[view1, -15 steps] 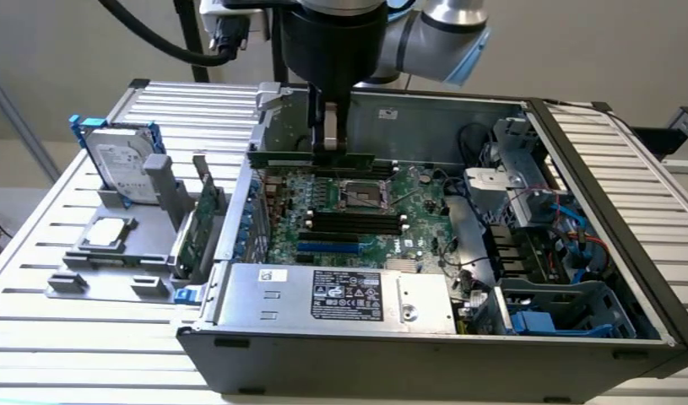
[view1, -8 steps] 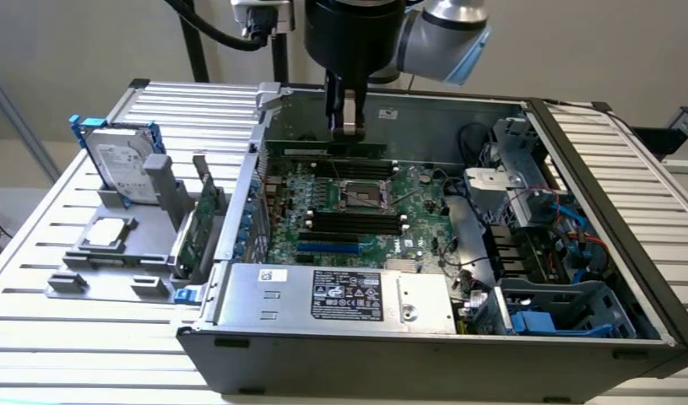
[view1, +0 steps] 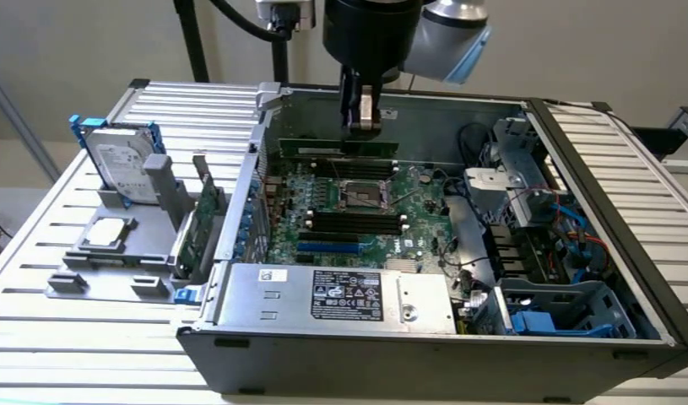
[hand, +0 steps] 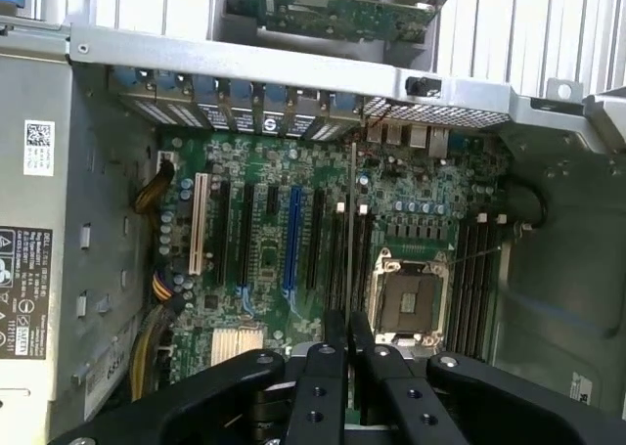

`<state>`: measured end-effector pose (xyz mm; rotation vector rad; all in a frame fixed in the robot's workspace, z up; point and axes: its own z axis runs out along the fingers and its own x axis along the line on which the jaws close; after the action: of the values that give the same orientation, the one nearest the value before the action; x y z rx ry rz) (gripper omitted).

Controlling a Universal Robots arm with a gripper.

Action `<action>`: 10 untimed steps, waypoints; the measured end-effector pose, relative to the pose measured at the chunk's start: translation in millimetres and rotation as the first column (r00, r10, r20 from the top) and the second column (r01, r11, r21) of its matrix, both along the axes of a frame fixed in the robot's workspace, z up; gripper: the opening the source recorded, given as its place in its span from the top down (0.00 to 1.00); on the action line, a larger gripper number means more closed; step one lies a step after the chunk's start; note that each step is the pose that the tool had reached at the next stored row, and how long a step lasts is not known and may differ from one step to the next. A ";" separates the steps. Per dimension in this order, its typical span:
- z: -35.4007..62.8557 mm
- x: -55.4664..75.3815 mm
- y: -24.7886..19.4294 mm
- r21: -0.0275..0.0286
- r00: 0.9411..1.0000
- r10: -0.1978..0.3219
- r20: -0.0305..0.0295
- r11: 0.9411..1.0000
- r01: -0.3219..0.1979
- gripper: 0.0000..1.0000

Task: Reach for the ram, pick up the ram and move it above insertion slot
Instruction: 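Pick up the ram and move it above insertion slot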

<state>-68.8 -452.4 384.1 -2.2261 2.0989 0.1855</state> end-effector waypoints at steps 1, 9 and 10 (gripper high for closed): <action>-0.4 1.7 0.8 -0.006 1.000 -0.002 0.000 1.000 0.002 0.87; -2.5 14.5 6.1 -0.036 1.000 -0.023 0.000 0.999 0.023 0.87; -2.7 15.8 7.0 -0.038 1.000 -0.026 0.000 0.999 0.026 0.87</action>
<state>-53.0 -445.5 381.4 -2.2177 2.1484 0.1457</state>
